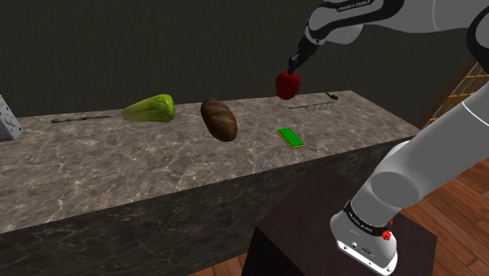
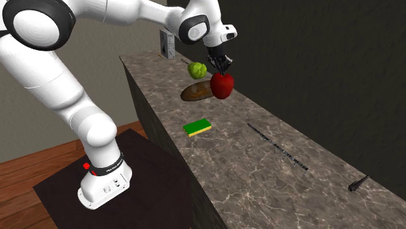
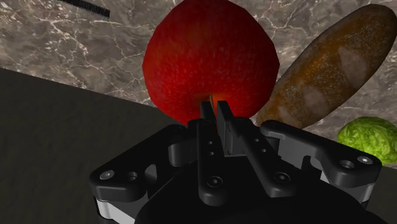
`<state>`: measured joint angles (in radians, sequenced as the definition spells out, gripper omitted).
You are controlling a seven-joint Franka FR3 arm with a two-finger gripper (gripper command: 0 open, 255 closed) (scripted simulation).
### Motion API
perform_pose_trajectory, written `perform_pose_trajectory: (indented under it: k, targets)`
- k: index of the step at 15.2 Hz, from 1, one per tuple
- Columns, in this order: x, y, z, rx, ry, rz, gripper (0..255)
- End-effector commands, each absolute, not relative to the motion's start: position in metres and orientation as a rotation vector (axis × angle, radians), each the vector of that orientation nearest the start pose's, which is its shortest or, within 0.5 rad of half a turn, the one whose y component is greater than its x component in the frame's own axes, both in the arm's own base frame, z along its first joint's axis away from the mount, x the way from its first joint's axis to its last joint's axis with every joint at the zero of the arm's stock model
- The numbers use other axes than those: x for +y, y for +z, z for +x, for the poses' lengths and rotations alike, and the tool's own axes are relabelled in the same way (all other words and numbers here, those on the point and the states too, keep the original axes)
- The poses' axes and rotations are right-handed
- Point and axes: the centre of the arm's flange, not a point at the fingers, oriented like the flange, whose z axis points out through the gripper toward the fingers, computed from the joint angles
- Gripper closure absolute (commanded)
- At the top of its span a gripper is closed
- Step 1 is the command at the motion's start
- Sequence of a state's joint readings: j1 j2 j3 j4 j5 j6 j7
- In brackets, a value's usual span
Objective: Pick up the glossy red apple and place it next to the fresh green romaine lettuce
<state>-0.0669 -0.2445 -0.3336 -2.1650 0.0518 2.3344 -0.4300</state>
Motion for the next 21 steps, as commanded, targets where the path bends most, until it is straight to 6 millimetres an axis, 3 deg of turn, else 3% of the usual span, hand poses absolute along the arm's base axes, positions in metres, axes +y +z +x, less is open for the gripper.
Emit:
perform_pose_trajectory:
  k: [1,7,21]
  targets:
    - [-0.213,0.546,0.474,0.009,-0.657,-3.12,255]
    - [-0.213,0.576,0.474,0.009,-0.657,-3.12,255]
    - [-0.046,0.576,0.553,0.009,-0.657,-3.12,255]
